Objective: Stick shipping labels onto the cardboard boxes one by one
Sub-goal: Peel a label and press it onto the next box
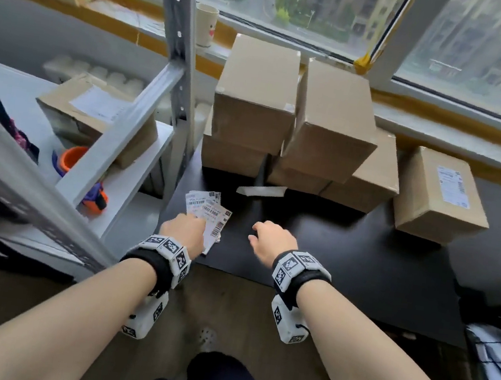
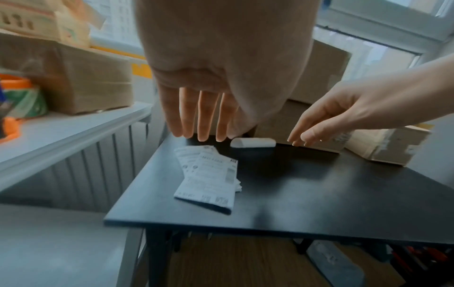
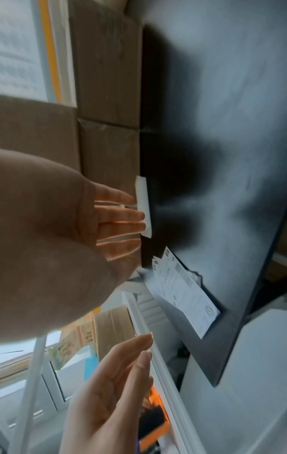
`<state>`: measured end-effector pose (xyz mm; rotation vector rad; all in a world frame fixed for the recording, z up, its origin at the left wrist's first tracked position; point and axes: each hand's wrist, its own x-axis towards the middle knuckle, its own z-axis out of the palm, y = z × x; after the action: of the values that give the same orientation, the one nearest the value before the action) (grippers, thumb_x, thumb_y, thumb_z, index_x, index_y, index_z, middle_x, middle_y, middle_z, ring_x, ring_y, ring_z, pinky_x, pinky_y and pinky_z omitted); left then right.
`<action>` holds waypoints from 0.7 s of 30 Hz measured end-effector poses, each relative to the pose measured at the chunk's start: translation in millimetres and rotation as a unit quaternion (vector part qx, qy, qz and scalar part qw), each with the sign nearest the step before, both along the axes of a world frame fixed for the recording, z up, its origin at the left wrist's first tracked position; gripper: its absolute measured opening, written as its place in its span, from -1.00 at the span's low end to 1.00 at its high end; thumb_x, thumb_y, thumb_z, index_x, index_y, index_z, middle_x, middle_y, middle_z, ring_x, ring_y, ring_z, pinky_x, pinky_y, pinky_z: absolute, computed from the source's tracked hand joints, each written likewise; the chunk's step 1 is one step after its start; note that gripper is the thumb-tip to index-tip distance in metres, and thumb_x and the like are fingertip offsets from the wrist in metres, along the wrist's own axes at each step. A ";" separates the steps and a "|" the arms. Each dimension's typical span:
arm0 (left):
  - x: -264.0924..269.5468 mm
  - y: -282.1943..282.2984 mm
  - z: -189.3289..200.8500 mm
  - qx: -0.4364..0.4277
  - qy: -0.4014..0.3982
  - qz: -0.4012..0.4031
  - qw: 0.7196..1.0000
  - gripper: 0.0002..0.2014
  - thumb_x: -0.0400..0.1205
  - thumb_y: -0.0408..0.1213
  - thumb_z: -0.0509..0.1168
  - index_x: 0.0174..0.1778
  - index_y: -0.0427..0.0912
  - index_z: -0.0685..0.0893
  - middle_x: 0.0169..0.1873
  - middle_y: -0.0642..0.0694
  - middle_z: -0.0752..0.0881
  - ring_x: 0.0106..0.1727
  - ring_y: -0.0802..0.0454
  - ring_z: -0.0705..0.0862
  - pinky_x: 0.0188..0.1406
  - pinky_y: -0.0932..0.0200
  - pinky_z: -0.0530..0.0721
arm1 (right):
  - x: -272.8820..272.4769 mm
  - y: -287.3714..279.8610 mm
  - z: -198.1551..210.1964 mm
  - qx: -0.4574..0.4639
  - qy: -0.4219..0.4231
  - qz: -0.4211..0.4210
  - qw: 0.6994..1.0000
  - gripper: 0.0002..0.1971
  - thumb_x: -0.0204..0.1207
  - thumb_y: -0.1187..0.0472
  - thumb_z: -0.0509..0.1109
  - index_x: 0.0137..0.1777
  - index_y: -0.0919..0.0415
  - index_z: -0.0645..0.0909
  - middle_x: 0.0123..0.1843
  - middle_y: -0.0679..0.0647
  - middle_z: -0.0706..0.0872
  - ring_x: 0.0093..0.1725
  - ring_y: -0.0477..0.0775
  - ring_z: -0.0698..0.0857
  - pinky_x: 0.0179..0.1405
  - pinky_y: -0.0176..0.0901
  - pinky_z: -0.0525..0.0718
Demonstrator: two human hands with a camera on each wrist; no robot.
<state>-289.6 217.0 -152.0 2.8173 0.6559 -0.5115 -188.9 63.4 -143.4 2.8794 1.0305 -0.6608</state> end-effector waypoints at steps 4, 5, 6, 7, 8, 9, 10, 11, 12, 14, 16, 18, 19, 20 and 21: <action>-10.5 10.1 -23.7 -0.018 0.039 0.030 0.999 -0.68 0.64 -0.33 0.08 0.31 -0.16 0.51 0.26 -0.16 0.56 0.31 -0.16 0.54 0.11 -0.06 0.59 | -2.6 22.0 -25.0 -0.001 0.038 0.033 0.999 -0.61 0.68 0.05 0.11 0.42 0.18 0.45 0.41 0.17 0.52 0.36 0.25 0.54 0.33 0.05 0.45; -13.4 11.5 -29.9 -0.025 0.039 0.034 0.998 -0.67 0.64 -0.33 0.08 0.31 -0.15 0.50 0.27 -0.15 0.56 0.32 -0.15 0.53 0.11 -0.06 0.60 | -3.8 25.9 -31.1 0.003 0.049 0.040 0.998 -0.61 0.67 0.05 0.12 0.42 0.17 0.45 0.42 0.16 0.51 0.38 0.24 0.52 0.34 0.05 0.44; -14.7 13.9 -36.4 -0.036 0.036 0.042 0.998 -0.67 0.63 -0.34 0.09 0.31 -0.14 0.50 0.28 -0.13 0.55 0.33 -0.14 0.52 0.13 -0.06 0.61 | -2.7 31.2 -38.2 0.009 0.060 0.048 0.997 -0.61 0.66 0.05 0.15 0.42 0.16 0.45 0.43 0.14 0.50 0.39 0.22 0.51 0.35 0.04 0.44; -15.6 16.3 -43.5 -0.049 0.027 0.051 0.997 -0.65 0.62 -0.35 0.10 0.33 -0.13 0.49 0.32 -0.11 0.53 0.36 -0.13 0.50 0.16 -0.07 0.62 | -1.8 35.8 -45.1 0.018 0.065 0.057 0.996 -0.61 0.65 0.05 0.18 0.43 0.15 0.45 0.45 0.12 0.49 0.41 0.20 0.49 0.37 0.04 0.44; -16.9 18.3 -50.0 -0.062 0.017 0.058 0.996 -0.61 0.62 -0.36 0.10 0.38 -0.13 0.46 0.39 -0.10 0.48 0.43 -0.12 0.46 0.23 -0.08 0.60 | -1.4 39.0 -51.6 0.029 0.069 0.068 0.995 -0.59 0.63 0.04 0.21 0.43 0.15 0.44 0.47 0.09 0.47 0.43 0.17 0.47 0.38 0.03 0.44; -18.6 20.6 -56.3 -0.074 0.011 0.063 0.995 -0.56 0.63 -0.36 0.10 0.46 -0.11 0.40 0.49 -0.09 0.40 0.51 -0.10 0.38 0.34 -0.08 0.54 | -1.7 42.3 -57.6 0.043 0.073 0.080 0.993 -0.56 0.61 0.04 0.25 0.45 0.15 0.43 0.51 0.07 0.44 0.46 0.15 0.44 0.41 0.02 0.43; -19.9 23.0 -61.9 -0.084 0.008 0.060 0.995 -0.51 0.65 -0.36 0.11 0.54 -0.10 0.31 0.58 -0.08 0.29 0.60 -0.09 0.26 0.45 -0.06 0.45 | -2.0 45.3 -62.6 0.055 0.079 0.094 0.991 -0.52 0.59 0.03 0.29 0.48 0.15 0.40 0.56 0.05 0.39 0.51 0.12 0.40 0.44 0.01 0.40; -20.9 24.9 -67.4 -0.088 0.007 0.050 0.995 -0.47 0.66 -0.34 0.11 0.59 -0.10 0.22 0.64 -0.08 0.18 0.65 -0.07 0.16 0.53 -0.02 0.35 | -2.4 47.9 -67.7 0.065 0.082 0.109 0.988 -0.47 0.57 0.02 0.32 0.51 0.15 0.37 0.60 0.04 0.33 0.55 0.09 0.35 0.47 -0.01 0.37; -21.7 26.3 -71.9 -0.088 0.007 0.037 0.995 -0.45 0.68 -0.32 0.11 0.62 -0.10 0.16 0.66 -0.09 0.12 0.67 -0.06 0.09 0.58 0.02 0.27 | -3.4 50.2 -73.0 0.074 0.086 0.120 0.986 -0.42 0.55 0.01 0.35 0.53 0.16 0.34 0.63 0.05 0.28 0.58 0.08 0.30 0.50 -0.03 0.33; -21.7 27.9 -80.1 -0.085 0.007 0.016 0.996 -0.44 0.69 -0.31 0.11 0.63 -0.12 0.12 0.66 -0.11 0.08 0.68 -0.07 0.03 0.63 0.06 0.15 | -5.1 53.7 -82.9 0.086 0.092 0.140 0.982 -0.35 0.51 0.00 0.41 0.55 0.19 0.32 0.65 0.09 0.23 0.60 0.10 0.27 0.52 -0.05 0.30; -22.7 27.2 -86.1 -0.092 -0.001 0.021 0.996 -0.43 0.69 -0.32 0.11 0.64 -0.14 0.13 0.66 -0.09 0.11 0.68 -0.06 0.02 0.63 0.10 0.09 | -7.3 54.7 -93.7 0.095 0.090 0.155 0.979 -0.31 0.46 0.00 0.46 0.53 0.22 0.33 0.65 0.14 0.21 0.60 0.15 0.28 0.52 -0.03 0.32; -24.0 25.3 -90.7 -0.100 -0.033 0.034 0.994 -0.45 0.68 -0.35 0.11 0.62 -0.14 0.18 0.65 -0.06 0.16 0.68 -0.03 0.05 0.62 0.14 0.08 | -9.1 54.1 -100.1 0.099 0.089 0.160 0.978 -0.31 0.44 0.02 0.48 0.52 0.22 0.34 0.66 0.19 0.19 0.61 0.17 0.26 0.53 -0.02 0.29; -24.9 24.5 -92.5 -0.103 -0.051 0.041 0.993 -0.46 0.68 -0.37 0.11 0.61 -0.14 0.22 0.64 -0.04 0.20 0.68 -0.01 0.08 0.62 0.16 0.10 | -10.0 53.4 -102.8 0.104 0.086 0.161 0.978 -0.32 0.44 0.04 0.49 0.52 0.22 0.36 0.65 0.21 0.20 0.61 0.19 0.25 0.53 0.00 0.29; -25.8 23.2 -93.4 -0.108 -0.067 0.053 0.990 -0.48 0.68 -0.39 0.12 0.60 -0.14 0.26 0.63 -0.02 0.23 0.67 0.00 0.10 0.61 0.16 0.13 | -11.3 52.3 -104.8 0.112 0.083 0.162 0.977 -0.34 0.43 0.06 0.50 0.50 0.23 0.40 0.64 0.24 0.24 0.60 0.21 0.27 0.52 0.04 0.30; -27.0 22.0 -94.4 -0.116 -0.078 0.064 0.988 -0.49 0.67 -0.40 0.12 0.58 -0.14 0.29 0.61 0.00 0.27 0.67 0.01 0.12 0.60 0.16 0.16 | -12.7 51.0 -106.7 0.119 0.078 0.163 0.976 -0.37 0.41 0.07 0.52 0.46 0.24 0.45 0.61 0.27 0.29 0.58 0.24 0.31 0.49 0.08 0.33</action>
<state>-316.7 239.0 -246.5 2.5469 0.6914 -0.3171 -201.5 114.4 -250.1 2.7751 1.6635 -0.7952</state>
